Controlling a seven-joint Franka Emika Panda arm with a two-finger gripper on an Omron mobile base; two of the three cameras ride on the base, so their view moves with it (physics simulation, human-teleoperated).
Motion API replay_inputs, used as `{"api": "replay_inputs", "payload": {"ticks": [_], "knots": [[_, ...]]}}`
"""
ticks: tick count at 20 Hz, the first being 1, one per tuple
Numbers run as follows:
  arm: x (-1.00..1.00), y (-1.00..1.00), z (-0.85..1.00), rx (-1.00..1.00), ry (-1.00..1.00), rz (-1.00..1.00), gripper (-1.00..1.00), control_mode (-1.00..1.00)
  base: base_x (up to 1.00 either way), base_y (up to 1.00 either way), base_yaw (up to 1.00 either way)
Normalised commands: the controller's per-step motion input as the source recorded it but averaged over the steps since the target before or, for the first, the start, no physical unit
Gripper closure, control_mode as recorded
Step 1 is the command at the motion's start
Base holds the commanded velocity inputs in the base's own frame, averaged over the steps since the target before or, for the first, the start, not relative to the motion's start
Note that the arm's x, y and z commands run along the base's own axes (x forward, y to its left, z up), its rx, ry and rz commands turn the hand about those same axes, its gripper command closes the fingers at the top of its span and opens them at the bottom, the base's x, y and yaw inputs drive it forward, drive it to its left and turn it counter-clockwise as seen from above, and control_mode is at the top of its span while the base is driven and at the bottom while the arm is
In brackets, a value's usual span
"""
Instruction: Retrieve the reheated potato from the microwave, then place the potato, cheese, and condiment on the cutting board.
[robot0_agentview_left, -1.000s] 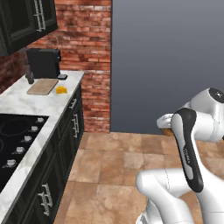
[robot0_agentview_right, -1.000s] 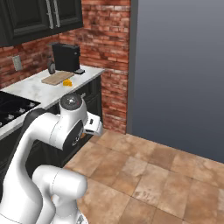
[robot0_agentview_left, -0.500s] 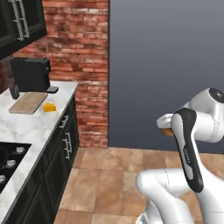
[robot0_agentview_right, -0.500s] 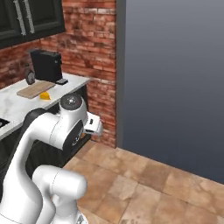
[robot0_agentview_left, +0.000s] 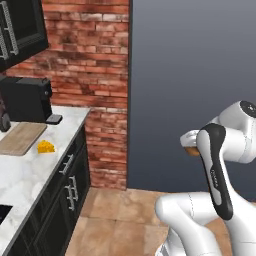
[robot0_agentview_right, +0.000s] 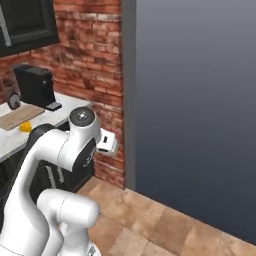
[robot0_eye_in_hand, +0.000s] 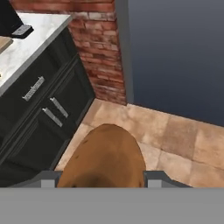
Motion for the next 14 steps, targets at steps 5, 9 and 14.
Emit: {"api": "replay_inputs", "payload": {"ticks": [5,9,14], "knots": [[0.0,0.0,0.0,0.0,0.0,0.0,1.0,1.0,0.75,-0.02,0.37],[0.0,0.0,0.0,0.0,0.0,0.0,1.0,1.0,0.66,0.0,0.48],[0.0,0.0,0.0,0.0,0.0,0.0,1.0,1.0,0.62,0.0,0.53]]}}
